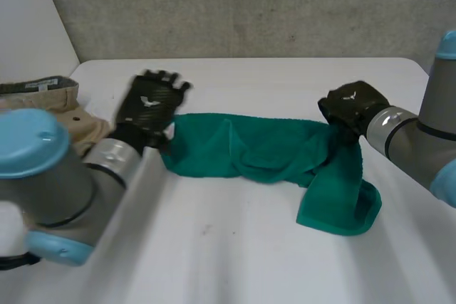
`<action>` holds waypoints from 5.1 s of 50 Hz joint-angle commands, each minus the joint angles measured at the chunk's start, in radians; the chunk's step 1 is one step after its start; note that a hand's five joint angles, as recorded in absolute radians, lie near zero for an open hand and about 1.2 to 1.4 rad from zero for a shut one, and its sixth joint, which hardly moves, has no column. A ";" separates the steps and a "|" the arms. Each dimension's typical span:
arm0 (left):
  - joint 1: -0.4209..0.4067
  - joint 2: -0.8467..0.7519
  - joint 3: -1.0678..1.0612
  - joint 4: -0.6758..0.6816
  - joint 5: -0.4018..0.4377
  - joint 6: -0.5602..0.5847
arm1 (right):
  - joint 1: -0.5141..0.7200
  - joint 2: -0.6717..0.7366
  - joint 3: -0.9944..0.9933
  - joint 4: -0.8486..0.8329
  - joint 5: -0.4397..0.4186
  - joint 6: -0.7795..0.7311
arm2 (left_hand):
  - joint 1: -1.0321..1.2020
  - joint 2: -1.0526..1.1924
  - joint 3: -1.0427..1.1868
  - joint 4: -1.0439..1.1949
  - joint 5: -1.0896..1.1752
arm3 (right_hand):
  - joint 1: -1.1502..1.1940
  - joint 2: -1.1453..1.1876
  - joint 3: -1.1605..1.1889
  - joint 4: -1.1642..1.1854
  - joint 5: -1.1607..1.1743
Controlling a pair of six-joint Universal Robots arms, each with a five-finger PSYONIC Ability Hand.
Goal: Fold the laundry.
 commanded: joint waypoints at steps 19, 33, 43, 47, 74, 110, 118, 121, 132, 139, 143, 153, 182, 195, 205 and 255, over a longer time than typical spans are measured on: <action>-0.140 -0.543 0.495 -0.053 0.050 0.066 | 0.078 -0.350 0.085 0.065 -0.068 0.101 | 0.250 0.265 0.257 0.266 0.265 | 0.425 0.220 0.216 0.211 0.230; -0.137 -0.532 0.484 -0.088 -0.047 0.092 | 0.083 -0.343 0.095 0.062 -0.074 0.102 | 0.677 0.692 0.683 0.693 0.691 | 0.425 0.220 0.216 0.211 0.230; -0.132 -0.433 0.406 -0.101 0.005 0.097 | 0.086 -0.334 0.086 0.056 -0.072 0.102 | 0.227 0.242 0.234 0.243 0.242 | 0.425 0.220 0.216 0.211 0.230; -0.119 -0.416 0.389 -0.128 0.065 0.097 | 0.086 -0.333 0.074 0.056 -0.072 0.102 | 0.233 0.248 0.240 0.249 0.248 | 0.425 0.220 0.216 0.211 0.230; -0.114 -0.472 0.437 -0.186 0.191 -0.075 | 0.078 -0.333 0.019 0.056 -0.062 0.142 | 0.728 0.744 0.735 0.744 0.743 | 0.425 0.220 0.216 0.211 0.230; -0.109 0.127 0.033 -0.183 -0.199 -0.046 | 0.071 0.280 -0.465 0.233 -0.083 -0.499 | 1.154 1.170 1.161 1.170 1.169 | -0.180 -0.385 -0.390 -0.394 -0.376; -0.100 0.112 0.050 -0.183 -0.245 -0.017 | 0.106 0.245 -0.379 0.113 -0.059 -0.296 | 1.154 1.170 1.161 1.170 1.169 | -0.796 -1.002 -1.006 -1.011 -0.992; -0.097 0.108 0.058 -0.177 -0.245 -0.015 | 0.100 0.155 -0.313 0.116 -0.008 -0.067 | 1.154 1.170 1.161 1.170 1.169 | -0.796 -1.002 -1.006 -1.011 -0.992; -0.096 0.057 0.115 -0.179 -0.245 -0.015 | 0.043 -0.186 0.234 0.033 -0.060 0.421 | 1.154 1.170 1.161 1.170 1.169 | -0.796 -1.002 -1.006 -1.011 -0.992; -0.094 0.052 0.113 -0.177 -0.247 -0.017 | 0.058 -0.295 0.528 -0.165 -0.092 0.437 | 1.154 1.170 1.161 1.170 1.169 | -0.760 -0.965 -0.970 -0.974 -0.956; -0.094 0.045 0.109 -0.177 -0.247 -0.017 | 0.068 -0.277 0.623 -0.296 -0.077 0.449 | 1.154 1.170 1.161 1.170 1.169 | -0.722 -0.927 -0.931 -0.936 -0.917; -0.094 0.046 0.106 -0.177 -0.247 -0.020 | 0.106 -0.064 0.594 -0.502 0.090 0.381 | 1.154 1.170 1.161 1.170 1.169 | -0.563 -0.768 -0.773 -0.777 -0.759; -0.074 0.169 0.099 -0.257 -0.277 -0.014 | -0.095 -0.314 0.281 -0.064 -0.040 0.076 | 1.154 1.170 1.161 1.170 1.169 | 0.425 0.220 0.216 0.211 0.230; -0.091 0.155 0.050 -0.329 -0.280 -0.011 | -0.218 -0.197 0.088 0.255 -0.152 -0.108 | 1.154 1.170 1.161 1.170 1.169 | 0.425 0.220 0.216 0.211 0.230; -0.109 -0.009 0.110 -0.321 -0.280 -0.012 | -0.218 0.001 0.085 0.249 -0.143 -0.027 | 1.154 1.170 1.161 1.170 1.169 | -0.203 -0.409 -0.413 -0.418 -0.399; -0.108 -0.081 0.162 -0.311 -0.334 -0.023 | 0.046 -0.294 0.718 -0.318 0.084 0.463 | 1.154 1.170 1.161 1.170 1.169 | -0.492 -0.698 -0.702 -0.707 -0.688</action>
